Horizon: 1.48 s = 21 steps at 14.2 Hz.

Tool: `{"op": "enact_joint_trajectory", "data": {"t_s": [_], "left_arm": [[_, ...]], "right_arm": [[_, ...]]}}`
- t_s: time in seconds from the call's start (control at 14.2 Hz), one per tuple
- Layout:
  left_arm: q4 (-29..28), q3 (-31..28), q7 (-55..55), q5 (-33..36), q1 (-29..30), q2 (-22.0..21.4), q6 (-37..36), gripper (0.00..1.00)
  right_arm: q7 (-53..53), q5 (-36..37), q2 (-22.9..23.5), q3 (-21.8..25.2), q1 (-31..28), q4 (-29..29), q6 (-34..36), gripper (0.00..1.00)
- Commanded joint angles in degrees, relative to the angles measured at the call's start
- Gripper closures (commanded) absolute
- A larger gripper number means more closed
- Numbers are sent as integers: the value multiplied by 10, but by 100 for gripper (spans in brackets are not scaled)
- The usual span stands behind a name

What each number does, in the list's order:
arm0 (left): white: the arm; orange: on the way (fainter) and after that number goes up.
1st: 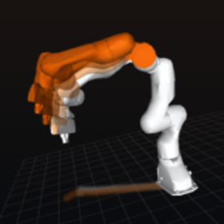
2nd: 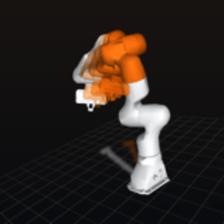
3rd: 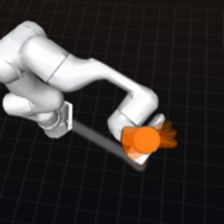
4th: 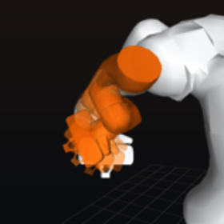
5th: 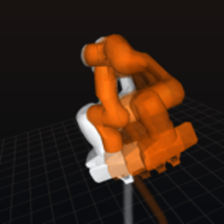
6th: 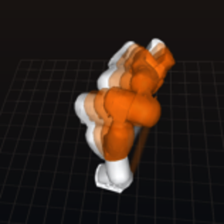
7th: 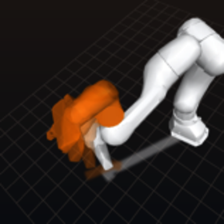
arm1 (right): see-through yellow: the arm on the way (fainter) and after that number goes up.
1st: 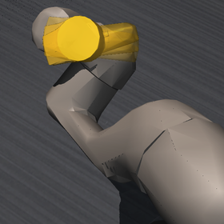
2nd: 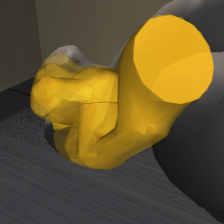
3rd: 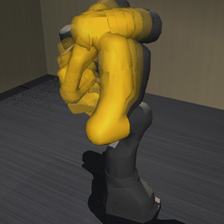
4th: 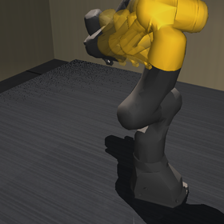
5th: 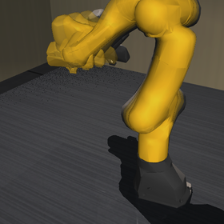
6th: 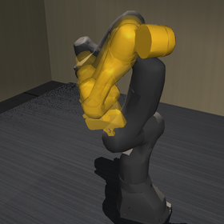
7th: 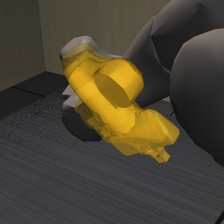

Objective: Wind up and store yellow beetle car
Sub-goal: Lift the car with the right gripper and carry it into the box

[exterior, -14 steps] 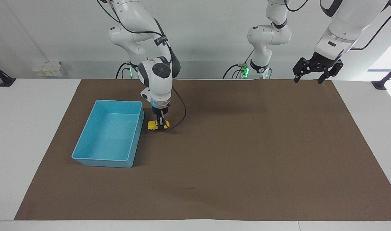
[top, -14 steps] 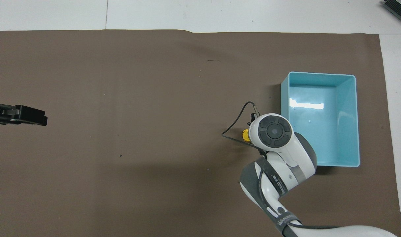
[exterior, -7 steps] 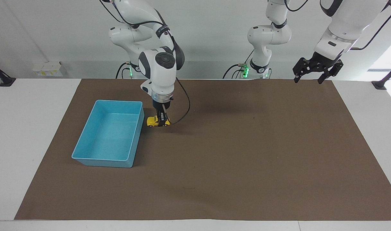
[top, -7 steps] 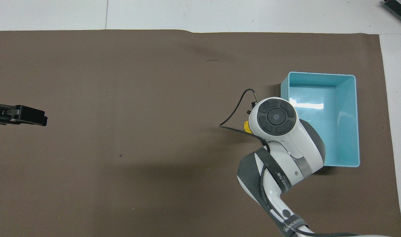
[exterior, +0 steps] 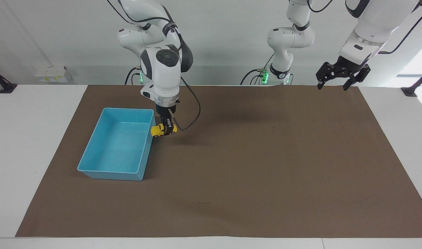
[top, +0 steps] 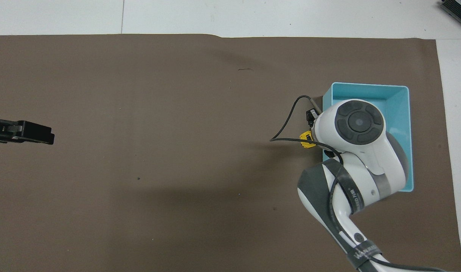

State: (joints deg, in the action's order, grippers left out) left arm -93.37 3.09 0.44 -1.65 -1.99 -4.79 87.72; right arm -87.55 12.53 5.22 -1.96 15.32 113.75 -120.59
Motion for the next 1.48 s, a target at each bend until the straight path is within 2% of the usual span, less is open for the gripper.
{"op": "enact_joint_trajectory", "data": {"t_s": [0.0, 0.35, 0.56, 1.06, 1.27, 1.41], "left_arm": [[-4, -1, 1, -2, 1, -9, -8, 0], [-4, -1, 1, -2, 1, -9, -8, 0], [-4, -1, 1, -2, 1, -9, -8, 0], [-4, -1, 1, -2, 1, -9, -8, 0], [-4, -2, 1, -2, 1, -9, -8, 0], [-4, -1, 1, -2, 1, -9, -8, 0]], "right_arm": [[95, -22, -7, -1, -32, 0, 8, 100], [275, -69, -1, -1, -106, 2, 2, 100], [410, -73, -1, -1, -144, 6, -3, 100], [629, -92, -15, -1, -171, 19, 35, 100], [834, -130, -26, -1, -212, 45, 15, 100], [889, -146, -36, -1, -224, 70, -16, 100]]}}
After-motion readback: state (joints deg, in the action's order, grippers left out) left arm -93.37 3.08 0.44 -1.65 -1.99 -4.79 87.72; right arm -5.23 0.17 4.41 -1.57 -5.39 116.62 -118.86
